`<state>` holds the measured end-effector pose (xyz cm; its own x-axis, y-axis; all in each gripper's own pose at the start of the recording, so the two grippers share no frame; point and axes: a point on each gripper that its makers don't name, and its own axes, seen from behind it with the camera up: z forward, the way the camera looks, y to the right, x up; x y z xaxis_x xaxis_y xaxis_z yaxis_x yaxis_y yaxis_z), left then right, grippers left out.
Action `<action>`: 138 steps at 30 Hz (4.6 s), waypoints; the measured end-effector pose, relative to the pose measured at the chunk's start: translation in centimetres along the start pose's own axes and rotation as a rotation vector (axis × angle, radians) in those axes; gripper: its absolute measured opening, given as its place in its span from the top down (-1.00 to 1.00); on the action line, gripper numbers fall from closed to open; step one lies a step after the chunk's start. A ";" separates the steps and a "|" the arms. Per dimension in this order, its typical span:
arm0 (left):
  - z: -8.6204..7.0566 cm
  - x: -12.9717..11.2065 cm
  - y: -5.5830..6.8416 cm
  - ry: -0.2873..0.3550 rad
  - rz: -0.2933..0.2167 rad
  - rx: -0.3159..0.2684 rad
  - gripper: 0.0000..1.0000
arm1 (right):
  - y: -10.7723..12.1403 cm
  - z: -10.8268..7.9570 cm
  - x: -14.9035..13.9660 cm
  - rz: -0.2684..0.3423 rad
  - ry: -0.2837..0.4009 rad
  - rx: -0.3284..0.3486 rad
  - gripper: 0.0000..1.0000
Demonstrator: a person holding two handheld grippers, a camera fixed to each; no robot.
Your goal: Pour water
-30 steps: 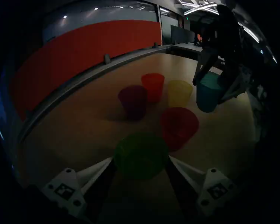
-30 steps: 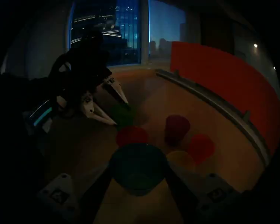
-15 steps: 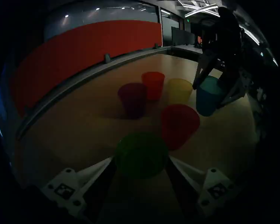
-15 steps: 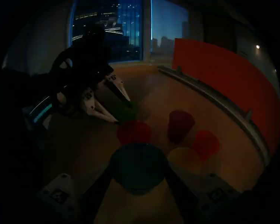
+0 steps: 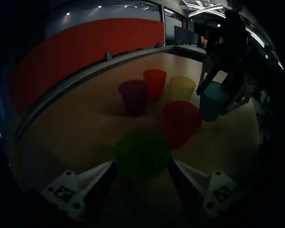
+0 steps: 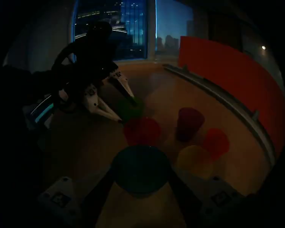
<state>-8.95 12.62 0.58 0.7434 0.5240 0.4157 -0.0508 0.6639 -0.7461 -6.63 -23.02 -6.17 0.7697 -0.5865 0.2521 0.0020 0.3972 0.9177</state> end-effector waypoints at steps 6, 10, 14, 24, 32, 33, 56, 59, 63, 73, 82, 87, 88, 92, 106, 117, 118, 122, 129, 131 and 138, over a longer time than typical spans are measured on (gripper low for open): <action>-0.1 -0.8 -0.1 -0.014 -0.011 0.001 -0.76 | -0.1 0.6 -0.7 -0.003 -0.013 0.000 -0.99; -0.3 -1.6 -0.5 -0.030 -0.007 0.023 -0.76 | -0.3 1.2 -1.1 0.002 -0.018 0.004 -0.99; -0.7 -2.2 -0.7 -0.039 -0.008 0.037 -0.76 | -0.4 1.7 -1.4 0.012 -0.019 0.011 -0.99; -1.8 -2.7 -0.5 -0.025 -0.030 0.042 -0.77 | -0.7 2.2 -2.0 0.023 -0.020 0.019 -0.99; -2.4 -2.9 -0.3 -0.019 -0.037 0.046 -0.78 | -0.8 2.0 -2.9 0.036 -0.030 0.012 -0.99; -2.5 -2.9 -0.3 -0.018 -0.038 0.047 -0.78 | -0.9 2.0 -3.0 0.038 -0.030 0.011 -0.99; -4.7 -3.1 0.5 0.018 -0.085 0.088 -0.79 | -0.8 -0.7 -5.0 0.088 -0.013 -0.054 -0.99; -5.2 -3.2 0.7 0.027 -0.090 0.101 -0.80 | -0.8 -1.4 -5.5 0.102 -0.005 -0.069 -0.99; -6.0 -3.0 0.9 0.044 -0.096 0.123 -0.80 | -0.9 -2.4 -5.9 0.121 0.011 -0.089 -0.99; -7.7 -2.5 1.5 0.097 -0.126 0.165 -0.81 | -0.6 -4.9 -6.5 0.180 0.062 -0.161 -0.99; -9.1 -0.8 0.8 0.178 -0.160 0.229 -0.81 | 0.9 -7.1 -5.0 0.238 0.139 -0.246 -0.99; -10.0 0.3 0.4 0.235 -0.170 0.267 -0.81 | 2.2 -8.6 -3.6 0.264 0.197 -0.308 -0.99; -10.2 0.5 0.3 0.246 -0.173 0.276 -0.81 | 2.6 -8.9 -3.3 0.269 0.209 -0.325 -0.99; -11.0 1.3 -0.3 0.288 -0.190 0.322 -0.81 | 3.9 -10.1 -2.3 0.283 0.252 -0.389 -0.99; -13.5 3.2 -2.3 0.434 -0.239 0.462 -0.81 | 8.5 -13.6 -1.5 0.329 0.371 -0.667 -0.99; -14.7 4.0 -3.2 0.506 -0.251 0.544 -0.81 | 10.8 -16.5 -1.8 0.350 0.436 -0.881 -0.99; -14.7 4.1 -3.2 0.513 -0.248 0.550 -0.81 | 10.9 -16.7 -1.9 0.350 0.440 -0.901 -0.99; -15.2 4.6 -3.3 0.541 -0.245 0.576 -0.81 | 11.4 -17.3 -2.3 0.344 0.443 -0.971 -0.99; -15.7 5.2 -3.7 0.580 -0.262 0.609 -0.81 | 11.5 -18.0 -2.4 0.331 0.468 -1.048 -0.99; -15.9 5.3 -3.9 0.589 -0.268 0.621 -0.81 | 11.5 -18.3 -2.2 0.343 0.483 -1.059 -0.99; -17.0 5.7 -4.4 0.632 -0.299 0.666 -0.81 | 11.7 -19.3 -2.4 0.380 0.505 -1.112 -0.99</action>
<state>6.87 3.59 -2.62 0.9988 0.0292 0.0388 -0.0241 0.9917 -0.1260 3.90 -3.33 -1.98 0.9948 -0.0715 0.0722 0.0715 0.9974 0.0026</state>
